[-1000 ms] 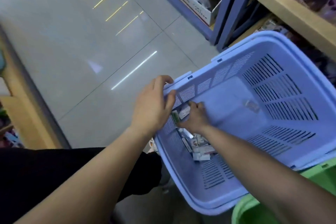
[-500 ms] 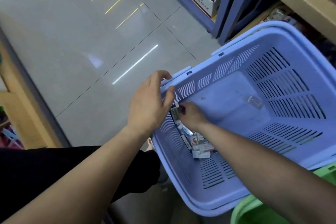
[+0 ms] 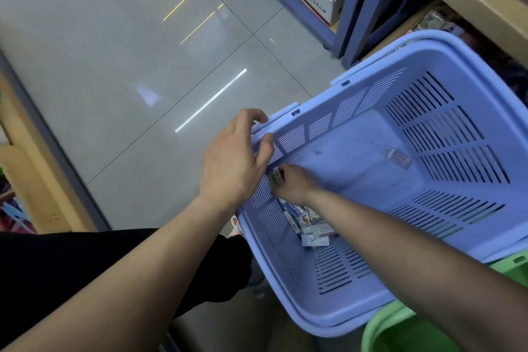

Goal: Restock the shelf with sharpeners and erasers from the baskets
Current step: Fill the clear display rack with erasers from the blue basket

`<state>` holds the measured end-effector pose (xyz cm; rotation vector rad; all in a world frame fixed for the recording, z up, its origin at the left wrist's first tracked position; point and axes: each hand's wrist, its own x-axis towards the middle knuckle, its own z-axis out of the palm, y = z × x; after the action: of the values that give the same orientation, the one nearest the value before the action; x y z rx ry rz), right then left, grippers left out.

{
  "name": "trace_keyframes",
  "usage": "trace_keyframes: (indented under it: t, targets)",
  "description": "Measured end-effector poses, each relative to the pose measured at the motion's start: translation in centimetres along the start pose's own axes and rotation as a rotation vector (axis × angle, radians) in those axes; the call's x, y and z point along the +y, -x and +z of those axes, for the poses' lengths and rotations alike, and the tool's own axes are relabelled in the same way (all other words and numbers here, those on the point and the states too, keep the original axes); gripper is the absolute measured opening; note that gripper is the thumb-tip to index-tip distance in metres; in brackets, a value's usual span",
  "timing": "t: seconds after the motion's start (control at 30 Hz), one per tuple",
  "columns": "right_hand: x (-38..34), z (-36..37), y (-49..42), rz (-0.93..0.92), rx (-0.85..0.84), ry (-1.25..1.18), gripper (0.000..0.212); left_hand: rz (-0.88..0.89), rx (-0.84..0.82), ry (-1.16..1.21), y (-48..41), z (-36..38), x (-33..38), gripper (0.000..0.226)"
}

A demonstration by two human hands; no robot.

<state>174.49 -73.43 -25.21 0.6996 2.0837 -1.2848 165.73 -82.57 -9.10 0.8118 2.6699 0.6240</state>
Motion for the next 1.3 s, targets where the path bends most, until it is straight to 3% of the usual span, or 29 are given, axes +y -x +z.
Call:
trace_keyframes:
  t: [0.17, 0.3, 0.5, 0.67, 0.93, 1.07, 1.3]
  targets:
    - [-0.1, 0.0, 0.0, 0.009, -0.088, -0.091, 0.022, -0.005, -0.003, 0.000, 0.0, 0.0, 0.1, 0.025]
    - [-0.1, -0.3, 0.1, 0.038, -0.127, -0.127, 0.037, 0.004, -0.001, -0.011, 0.0, 0.0, 0.1, 0.025]
    - [-0.4, -4.0, 0.8, 0.056, -0.064, -0.324, 0.037, -0.003, -0.008, -0.020, -0.2, -0.1, 0.2, 0.025]
    - [3.0, -5.5, 2.0, 0.183, -0.076, -0.009, 0.055, -0.018, -0.017, -0.019, -0.3, -0.1, 0.5, 0.026]
    - [2.7, -2.3, 2.6, 0.170, 0.026, 0.291, 0.055, -0.023, -0.037, -0.001, -0.5, -0.1, 0.3, 0.025]
    - [2.7, -2.1, 2.7, 0.172, 0.043, 0.243, 0.066, -0.031, -0.040, 0.003, -0.5, -0.3, 0.5, 0.025]
    - [1.8, -2.1, 2.8, 0.186, 0.074, 0.117, 0.060, -0.040, -0.049, -0.003, -0.5, -0.3, 0.6, 0.025]
